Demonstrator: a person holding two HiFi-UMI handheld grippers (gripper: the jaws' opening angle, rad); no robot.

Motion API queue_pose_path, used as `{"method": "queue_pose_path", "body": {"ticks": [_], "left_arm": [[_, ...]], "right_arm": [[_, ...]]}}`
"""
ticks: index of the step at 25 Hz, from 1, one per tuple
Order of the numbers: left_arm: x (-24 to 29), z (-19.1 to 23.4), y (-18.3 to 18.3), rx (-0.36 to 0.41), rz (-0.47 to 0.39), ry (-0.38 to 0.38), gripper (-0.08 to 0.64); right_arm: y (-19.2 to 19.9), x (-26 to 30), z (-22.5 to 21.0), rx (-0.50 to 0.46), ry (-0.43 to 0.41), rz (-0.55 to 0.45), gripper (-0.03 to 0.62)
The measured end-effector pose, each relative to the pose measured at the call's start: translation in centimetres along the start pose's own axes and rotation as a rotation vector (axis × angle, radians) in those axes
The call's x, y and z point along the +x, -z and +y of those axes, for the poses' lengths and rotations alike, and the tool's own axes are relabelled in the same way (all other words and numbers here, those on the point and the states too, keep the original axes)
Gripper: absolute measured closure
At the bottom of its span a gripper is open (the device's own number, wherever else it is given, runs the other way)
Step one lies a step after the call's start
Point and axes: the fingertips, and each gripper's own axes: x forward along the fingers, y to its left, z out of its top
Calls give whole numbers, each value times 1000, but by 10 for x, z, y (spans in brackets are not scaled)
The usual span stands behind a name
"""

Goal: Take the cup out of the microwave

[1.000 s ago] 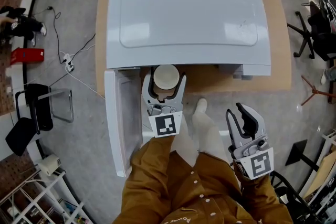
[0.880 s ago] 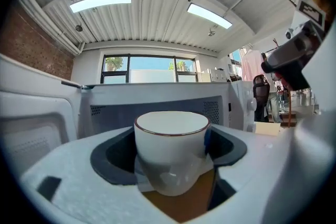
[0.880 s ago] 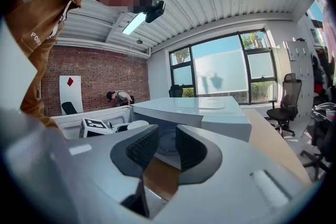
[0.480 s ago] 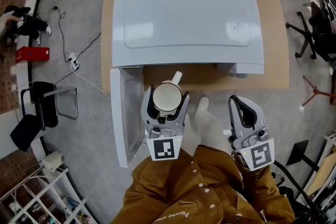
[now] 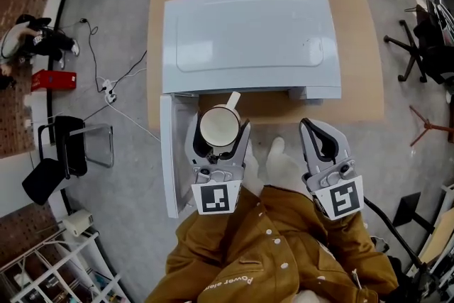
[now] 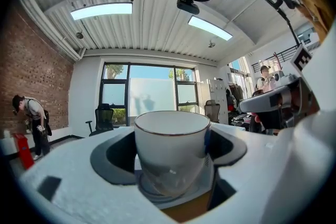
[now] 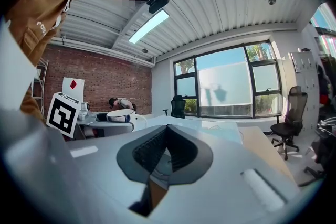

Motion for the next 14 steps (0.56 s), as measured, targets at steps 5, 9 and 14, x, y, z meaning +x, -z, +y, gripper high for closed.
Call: {"method": "queue_pose_path", "body": {"ticks": [5, 9, 14], "left_arm": [[13, 2, -20, 6, -36, 6, 175], [20, 0, -27, 0, -44, 20, 175], [23, 0, -32, -12, -43, 30, 175]], "right_arm": [[-10, 0, -1, -5, 17, -15, 587], [-19, 1, -9, -2, 47, -34, 588], [-14, 3, -12, -24, 45, 0, 588]]}}
